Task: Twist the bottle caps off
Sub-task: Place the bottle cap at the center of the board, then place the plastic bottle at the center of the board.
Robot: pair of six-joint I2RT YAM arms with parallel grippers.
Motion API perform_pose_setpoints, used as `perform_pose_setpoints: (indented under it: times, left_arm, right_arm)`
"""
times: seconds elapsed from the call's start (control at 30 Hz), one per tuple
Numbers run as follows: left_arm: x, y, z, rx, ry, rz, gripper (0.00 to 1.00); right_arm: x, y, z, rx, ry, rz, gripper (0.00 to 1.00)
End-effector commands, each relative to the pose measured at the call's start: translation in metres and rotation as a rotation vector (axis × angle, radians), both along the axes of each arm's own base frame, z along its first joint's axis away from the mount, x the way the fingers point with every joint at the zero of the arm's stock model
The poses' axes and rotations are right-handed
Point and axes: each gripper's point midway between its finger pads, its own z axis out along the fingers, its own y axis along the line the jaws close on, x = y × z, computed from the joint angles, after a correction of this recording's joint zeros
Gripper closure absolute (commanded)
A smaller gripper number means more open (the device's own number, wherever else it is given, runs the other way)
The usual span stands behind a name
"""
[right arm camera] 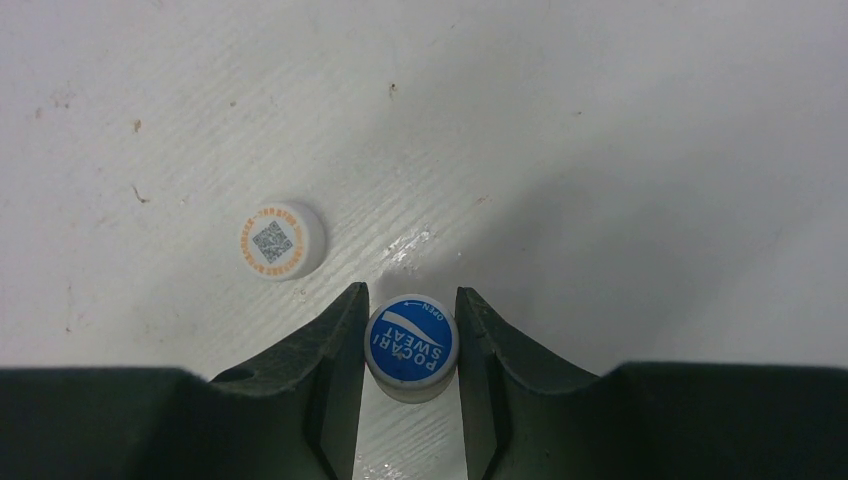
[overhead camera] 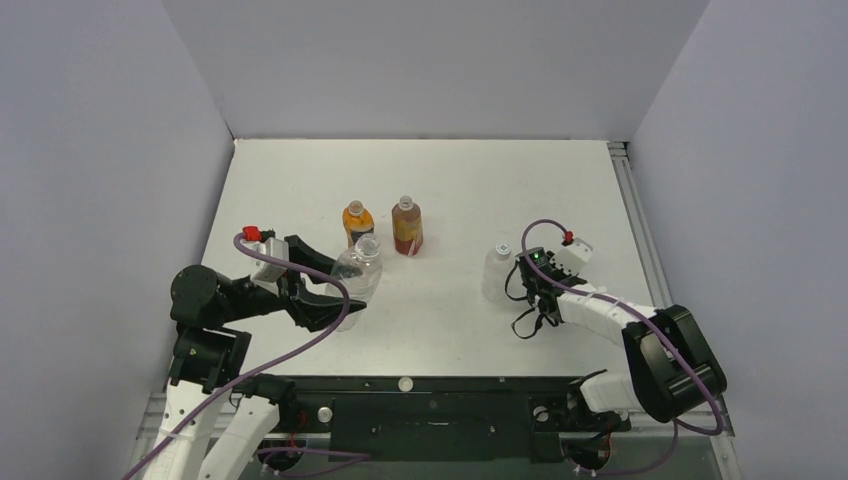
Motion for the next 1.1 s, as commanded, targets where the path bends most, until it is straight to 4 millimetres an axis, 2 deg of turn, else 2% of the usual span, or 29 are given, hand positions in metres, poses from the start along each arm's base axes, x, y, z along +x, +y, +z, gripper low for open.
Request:
perform_pose_setpoints:
  times: [0.0,0.3,0.43,0.47,0.5,0.53,0.57,0.63,0.67,0.7,0.73,0.77,0.8,0.83,0.87,0.9,0.93,0.97,1.0,1.03,1.07]
  left_arm:
    - [0.004,0.001,0.003,-0.005,-0.025,0.021,1.0]
    - [0.004,0.001,0.007,-0.008,-0.035,0.029,1.0]
    - [0.005,0.001,0.007,-0.008,-0.031,0.03,1.0]
    - [0.005,0.001,0.007,-0.008,-0.031,0.03,1.0]
    - [0.006,0.001,0.008,-0.01,-0.034,0.035,1.0]
    - [0.006,0.002,0.008,-0.011,-0.035,0.037,1.0]
    - [0.007,0.002,0.009,-0.013,-0.039,0.041,1.0]
    - [0.008,0.002,0.009,-0.015,-0.036,0.043,1.0]
    - [0.008,0.001,0.011,-0.021,-0.045,0.043,1.0]
    - [0.009,0.001,0.014,-0.027,-0.059,0.045,1.0]
    - [0.009,0.001,0.015,-0.029,-0.058,0.044,1.0]
    - [0.009,0.001,0.016,-0.031,-0.062,0.045,1.0]
    - [0.009,0.001,0.016,-0.032,-0.06,0.044,1.0]
    - [0.009,0.001,0.017,-0.033,-0.059,0.044,1.0]
    - [0.008,0.001,0.017,-0.034,-0.058,0.044,1.0]
    - [0.008,0.001,0.017,-0.035,-0.058,0.045,1.0]
    - [0.008,0.001,0.017,-0.036,-0.058,0.044,1.0]
    - [0.007,0.001,0.018,-0.036,-0.058,0.044,1.0]
    - [0.007,0.002,0.019,-0.037,-0.061,0.044,1.0]
    - [0.007,0.002,0.019,-0.038,-0.061,0.047,1.0]
    - [0.007,0.002,0.02,-0.04,-0.062,0.052,1.0]
  right_arm:
    - [0.014,0.002,0.005,-0.004,-0.1,-0.048,0.77]
    - [0.014,0.004,0.014,-0.02,-0.104,-0.039,0.47]
    - [0.016,0.007,0.04,0.003,-0.152,-0.027,0.43]
    - [0.02,0.009,0.059,0.029,-0.2,-0.027,0.43]
    - [0.018,0.009,0.067,0.03,-0.206,-0.023,0.43]
    - [0.022,0.014,0.095,0.066,-0.275,-0.016,0.43]
    - [0.02,0.015,0.106,0.069,-0.287,-0.005,0.43]
    - [0.022,0.026,0.174,0.126,-0.435,0.034,0.43]
    - [0.02,0.037,0.19,0.141,-0.464,0.075,0.43]
    - [0.018,0.042,0.22,0.155,-0.511,0.102,0.43]
    - [0.014,0.055,0.233,0.166,-0.523,0.147,0.43]
    - [0.01,0.057,0.258,0.166,-0.552,0.167,0.43]
    - [0.003,0.069,0.272,0.179,-0.569,0.212,0.43]
    - [-0.002,0.073,0.296,0.185,-0.615,0.253,0.43]
    - [-0.007,0.083,0.31,0.203,-0.641,0.303,0.43]
    - [-0.013,0.088,0.338,0.223,-0.692,0.355,0.43]
    - [-0.018,0.095,0.352,0.238,-0.719,0.398,0.43]
    - [-0.024,0.106,0.377,0.254,-0.754,0.484,0.43]
    - [-0.032,0.127,0.392,0.3,-0.771,0.606,0.43]
    - [-0.035,0.137,0.414,0.306,-0.804,0.677,0.43]
    - [-0.048,0.162,0.426,0.343,-0.816,0.825,0.43]
